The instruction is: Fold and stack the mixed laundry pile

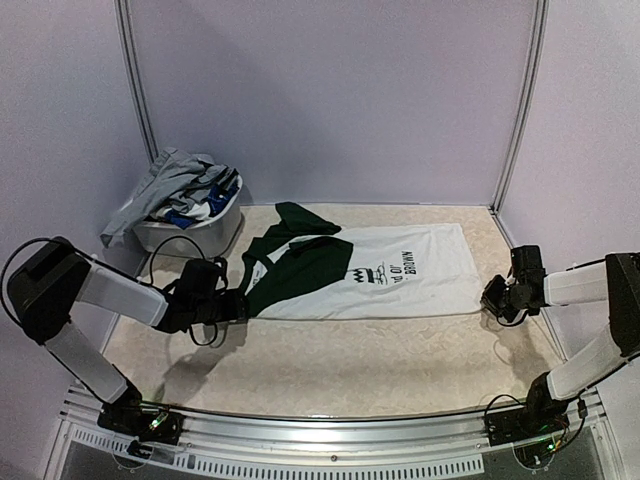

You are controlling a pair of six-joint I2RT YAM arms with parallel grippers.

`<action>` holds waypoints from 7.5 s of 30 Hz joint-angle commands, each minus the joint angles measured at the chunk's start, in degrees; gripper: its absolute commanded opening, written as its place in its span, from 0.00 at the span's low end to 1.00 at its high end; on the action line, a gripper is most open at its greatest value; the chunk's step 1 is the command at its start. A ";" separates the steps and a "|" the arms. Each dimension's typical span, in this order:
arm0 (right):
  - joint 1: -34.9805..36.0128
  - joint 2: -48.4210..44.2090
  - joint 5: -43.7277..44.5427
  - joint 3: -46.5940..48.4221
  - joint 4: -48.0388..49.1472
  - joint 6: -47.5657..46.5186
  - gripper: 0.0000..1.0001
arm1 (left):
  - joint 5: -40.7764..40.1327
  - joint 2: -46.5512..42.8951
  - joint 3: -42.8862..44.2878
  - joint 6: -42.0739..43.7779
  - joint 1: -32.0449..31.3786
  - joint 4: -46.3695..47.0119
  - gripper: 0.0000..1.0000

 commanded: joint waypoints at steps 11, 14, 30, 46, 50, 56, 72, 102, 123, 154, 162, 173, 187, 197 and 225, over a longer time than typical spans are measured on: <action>-0.18 -0.25 -0.80 -0.58 -0.93 -1.30 0.00 | 2.36 2.05 0.79 -1.37 0.57 -1.78 0.43; -0.18 -0.30 -1.01 -0.67 -1.03 -1.41 0.00 | -1.21 -0.79 0.23 -1.34 0.35 -5.10 0.49; -0.18 0.12 -1.90 -0.43 -0.76 -2.00 0.00 | -5.29 -2.13 4.04 1.52 0.26 -12.86 0.41; -0.18 0.58 -2.38 0.23 -1.47 -2.66 0.00 | -3.70 4.60 7.85 0.46 0.26 -10.90 0.00; -0.22 -0.45 0.22 1.03 -6.40 -2.15 0.00 | -5.20 0.37 7.15 -0.11 0.17 -14.38 0.00; -0.18 -6.94 3.38 -0.88 -11.60 -0.07 0.00 | -6.18 -8.78 2.90 -1.98 -0.71 -18.29 0.00; -0.10 -45.72 5.65 -7.73 -38.83 5.22 0.00 | -15.38 -47.57 -8.94 -13.64 -14.05 -45.31 0.00; -0.12 -69.32 1.82 -8.15 -47.72 2.43 0.52 | -19.57 -54.59 2.20 -10.93 -16.35 -64.49 0.85; 5.08 -18.11 -10.01 12.38 -17.01 -14.63 0.74 | -6.93 1.68 44.66 13.74 -0.14 -46.66 0.87; 6.47 4.23 -12.05 18.99 -9.72 -16.14 0.75 | 12.07 44.82 78.72 5.18 8.72 -50.66 0.62; 6.50 5.34 -12.39 18.82 -9.42 -15.79 0.75 | 14.60 46.28 78.81 4.27 8.76 -47.67 0.54; 6.49 5.78 -12.23 19.00 -9.40 -15.82 0.74 | 15.89 47.91 81.00 3.80 8.67 -47.51 0.35; 6.49 7.80 -12.73 21.84 -10.15 -15.85 0.75 | 16.00 44.21 81.00 4.77 7.19 -46.35 0.00; 6.50 14.46 -7.53 32.42 -16.65 -16.47 0.75 | 12.77 36.70 76.69 6.45 5.50 -46.35 0.00; 6.49 22.02 -8.68 35.93 -17.52 -17.89 0.75 | 9.06 41.67 77.89 7.78 10.86 -46.58 0.49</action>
